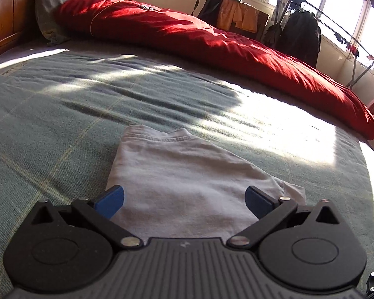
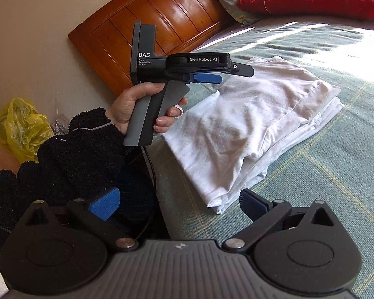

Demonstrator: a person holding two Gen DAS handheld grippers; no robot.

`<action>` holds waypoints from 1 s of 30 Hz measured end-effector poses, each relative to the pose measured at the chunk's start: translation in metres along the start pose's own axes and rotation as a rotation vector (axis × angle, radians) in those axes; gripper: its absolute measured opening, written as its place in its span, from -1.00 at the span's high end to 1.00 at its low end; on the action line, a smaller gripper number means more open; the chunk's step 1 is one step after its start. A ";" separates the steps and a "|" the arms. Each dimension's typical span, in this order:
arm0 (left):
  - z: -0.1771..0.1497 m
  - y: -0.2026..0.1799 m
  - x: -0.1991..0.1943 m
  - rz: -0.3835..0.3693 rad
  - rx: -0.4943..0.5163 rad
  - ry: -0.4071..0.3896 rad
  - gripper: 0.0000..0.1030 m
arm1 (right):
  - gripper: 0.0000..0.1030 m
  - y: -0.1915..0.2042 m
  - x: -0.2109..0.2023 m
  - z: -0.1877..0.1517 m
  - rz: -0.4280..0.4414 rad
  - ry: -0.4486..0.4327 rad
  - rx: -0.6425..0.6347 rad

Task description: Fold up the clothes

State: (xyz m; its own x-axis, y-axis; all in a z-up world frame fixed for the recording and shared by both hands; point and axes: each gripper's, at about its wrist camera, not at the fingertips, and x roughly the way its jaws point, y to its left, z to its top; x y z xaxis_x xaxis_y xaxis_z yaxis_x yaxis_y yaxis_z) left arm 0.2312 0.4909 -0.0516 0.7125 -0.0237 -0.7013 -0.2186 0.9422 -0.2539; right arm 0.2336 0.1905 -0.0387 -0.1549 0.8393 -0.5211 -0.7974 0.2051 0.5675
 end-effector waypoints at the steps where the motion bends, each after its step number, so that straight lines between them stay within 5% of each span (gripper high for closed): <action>1: 0.001 0.001 0.005 0.005 -0.012 0.011 -0.99 | -1.00 0.000 -0.001 -0.001 0.000 -0.001 -0.003; 14: 0.026 -0.011 0.040 0.058 0.008 0.094 -0.99 | -1.00 -0.006 -0.024 -0.003 0.002 -0.048 0.021; 23: 0.051 -0.047 0.046 -0.070 0.045 0.029 -0.99 | -1.00 -0.016 -0.038 -0.003 0.004 -0.086 0.052; 27: 0.045 -0.056 0.074 -0.015 0.053 0.101 -0.99 | -1.00 -0.015 -0.046 -0.008 -0.024 -0.089 0.046; 30: 0.037 -0.065 0.057 -0.011 0.074 0.086 -0.99 | -1.00 -0.015 -0.058 -0.010 -0.043 -0.101 0.049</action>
State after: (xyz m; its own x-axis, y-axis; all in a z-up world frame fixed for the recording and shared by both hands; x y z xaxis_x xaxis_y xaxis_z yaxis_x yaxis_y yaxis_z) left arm 0.3108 0.4408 -0.0499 0.6540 -0.0596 -0.7542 -0.1590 0.9638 -0.2140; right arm 0.2486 0.1344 -0.0230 -0.0595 0.8752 -0.4802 -0.7721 0.2645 0.5778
